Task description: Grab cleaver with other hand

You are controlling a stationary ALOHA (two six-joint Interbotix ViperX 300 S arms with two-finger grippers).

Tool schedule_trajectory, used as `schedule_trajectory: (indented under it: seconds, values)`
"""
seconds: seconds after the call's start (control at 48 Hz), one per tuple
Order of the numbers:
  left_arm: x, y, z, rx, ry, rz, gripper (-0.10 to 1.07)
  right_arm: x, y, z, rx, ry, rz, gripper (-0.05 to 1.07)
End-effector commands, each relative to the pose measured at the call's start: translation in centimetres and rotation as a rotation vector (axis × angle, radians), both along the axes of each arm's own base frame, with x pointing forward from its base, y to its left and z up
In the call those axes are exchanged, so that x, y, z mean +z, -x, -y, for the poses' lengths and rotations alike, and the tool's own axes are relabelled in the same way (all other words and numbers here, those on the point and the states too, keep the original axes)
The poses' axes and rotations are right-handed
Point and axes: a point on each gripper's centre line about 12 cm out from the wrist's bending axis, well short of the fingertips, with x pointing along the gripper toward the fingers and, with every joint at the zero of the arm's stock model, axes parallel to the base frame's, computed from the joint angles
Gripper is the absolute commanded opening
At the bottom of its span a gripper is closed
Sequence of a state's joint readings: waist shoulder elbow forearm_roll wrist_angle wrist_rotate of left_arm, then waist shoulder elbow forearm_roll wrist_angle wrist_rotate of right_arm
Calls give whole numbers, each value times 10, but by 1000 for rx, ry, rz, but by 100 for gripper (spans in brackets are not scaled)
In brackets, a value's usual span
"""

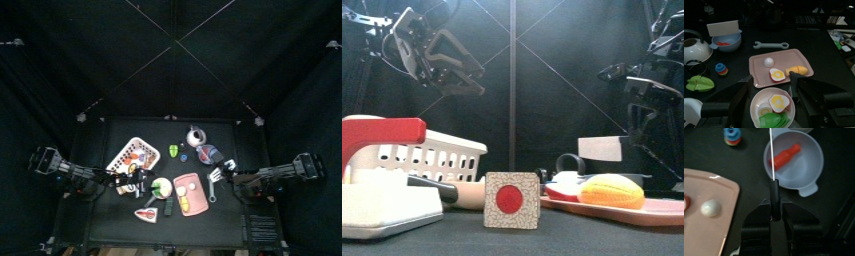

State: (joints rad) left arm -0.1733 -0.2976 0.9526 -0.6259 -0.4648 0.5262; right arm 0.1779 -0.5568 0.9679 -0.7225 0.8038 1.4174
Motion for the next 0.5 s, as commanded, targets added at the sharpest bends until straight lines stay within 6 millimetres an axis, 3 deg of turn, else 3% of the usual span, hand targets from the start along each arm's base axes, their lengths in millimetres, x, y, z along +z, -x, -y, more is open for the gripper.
schedule_trajectory:
  seconds: [0.0,0.167,0.479]
  values:
    - [11,-6,-3,19,-5,48,94,14,-10,-20,136,-13,108,32]
    - [13,-20,-1,6,-68,86,94,19,-22,-49,371,-12,224,32]
    - [6,-48,8,-49,-143,87,94,13,-35,-71,586,-6,293,32]
